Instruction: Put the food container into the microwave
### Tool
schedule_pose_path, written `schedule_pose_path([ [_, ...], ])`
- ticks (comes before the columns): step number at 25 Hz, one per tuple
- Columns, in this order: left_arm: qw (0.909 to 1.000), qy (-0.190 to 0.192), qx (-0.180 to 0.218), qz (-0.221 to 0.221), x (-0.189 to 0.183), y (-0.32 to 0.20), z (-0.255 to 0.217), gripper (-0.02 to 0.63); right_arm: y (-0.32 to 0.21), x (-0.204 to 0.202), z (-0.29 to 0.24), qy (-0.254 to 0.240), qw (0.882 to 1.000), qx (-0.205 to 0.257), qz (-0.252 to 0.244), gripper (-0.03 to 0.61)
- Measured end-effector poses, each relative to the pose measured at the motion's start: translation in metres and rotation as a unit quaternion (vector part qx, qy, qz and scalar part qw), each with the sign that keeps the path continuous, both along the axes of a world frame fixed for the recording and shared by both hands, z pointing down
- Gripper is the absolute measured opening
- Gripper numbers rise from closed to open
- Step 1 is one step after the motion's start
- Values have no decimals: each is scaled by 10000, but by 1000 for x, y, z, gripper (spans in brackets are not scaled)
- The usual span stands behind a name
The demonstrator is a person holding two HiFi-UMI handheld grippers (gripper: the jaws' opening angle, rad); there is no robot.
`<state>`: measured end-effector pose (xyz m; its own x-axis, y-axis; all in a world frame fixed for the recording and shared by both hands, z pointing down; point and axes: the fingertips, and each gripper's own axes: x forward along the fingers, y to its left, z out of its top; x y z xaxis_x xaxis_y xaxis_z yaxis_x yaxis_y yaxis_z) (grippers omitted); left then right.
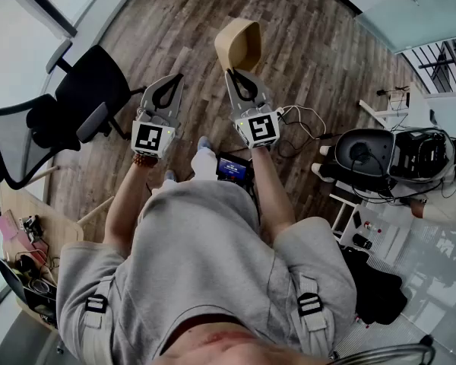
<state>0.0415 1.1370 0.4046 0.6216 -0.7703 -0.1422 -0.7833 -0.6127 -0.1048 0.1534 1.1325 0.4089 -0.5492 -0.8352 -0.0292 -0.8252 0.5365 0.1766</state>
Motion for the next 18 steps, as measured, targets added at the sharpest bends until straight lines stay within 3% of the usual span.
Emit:
schedule_pose_path([
  [7, 9999, -126, -8, -86, 32, -38, 1, -3, -40, 26, -2, -80, 9997, 89, -202, 34],
  [12, 9996, -172, -86, -218, 46, -62, 1, -3, -68, 37, 3, 190, 9994, 26, -304, 34],
  [18, 9991, -175, -167, -356, 57, -91, 8, -3, -103, 53, 2, -44, 9991, 94, -407, 34],
])
